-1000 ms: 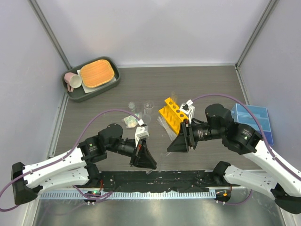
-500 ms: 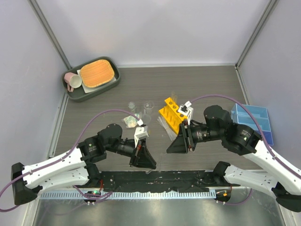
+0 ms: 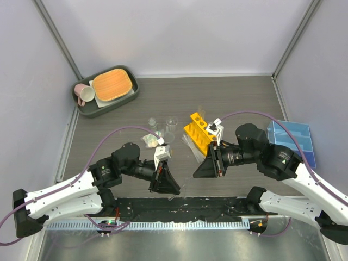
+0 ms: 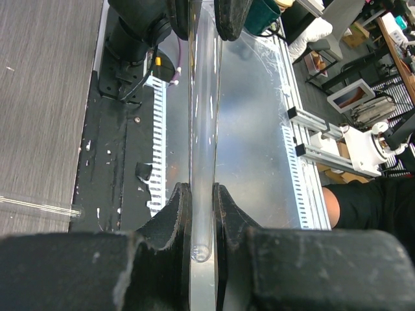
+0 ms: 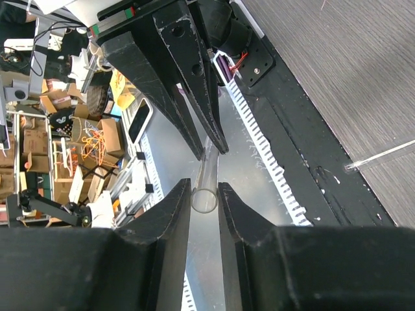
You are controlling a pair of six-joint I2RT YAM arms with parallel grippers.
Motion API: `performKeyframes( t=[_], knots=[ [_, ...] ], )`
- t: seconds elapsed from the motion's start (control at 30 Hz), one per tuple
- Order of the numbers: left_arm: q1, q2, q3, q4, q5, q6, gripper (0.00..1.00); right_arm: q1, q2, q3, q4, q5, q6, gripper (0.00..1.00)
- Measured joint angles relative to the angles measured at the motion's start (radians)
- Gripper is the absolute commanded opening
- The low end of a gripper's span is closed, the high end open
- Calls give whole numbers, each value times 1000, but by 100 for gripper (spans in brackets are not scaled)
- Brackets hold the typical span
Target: Organize the chemistry lab equipment
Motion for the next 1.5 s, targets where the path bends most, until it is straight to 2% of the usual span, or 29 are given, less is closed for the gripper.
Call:
performKeyframes(
  t=[0.13,0.23,0.27,0.33,0.37,0.57,0.77,1.0,1.23,1.27,1.33,1.5],
  knots=[
    [0,0,0,0,0,0,7,3,0,0,2,6,0,21],
    [0,0,0,-2,0,0,26,6,0,0,3,11,0,17],
    [0,0,0,-3,-1,0,51,7,0,0,3,13,0,15],
    [0,0,1,-8,-10,8,75,9,2,0,3,16,0,14],
    [0,1,3,-16,-18,8,99,10,3,0,3,18,0,14],
    [0,2,66,-114,-92,-6,100,10,19,14,-9,47,-18,14],
    [0,8,244,-325,-303,-6,100,10,89,94,-79,132,-83,9],
    [1,47,369,-567,-643,-29,100,13,197,235,-179,348,-162,8],
    [2,69,371,-708,-801,-47,100,0,311,355,-277,627,-229,6],
    [3,68,371,-720,-819,-48,100,-17,335,375,-289,686,-248,4],
    [3,68,371,-727,-830,-48,100,-72,354,385,-300,699,-274,4],
    [3,64,369,-745,-843,-51,100,-319,406,389,-294,686,-328,3]
  ],
)
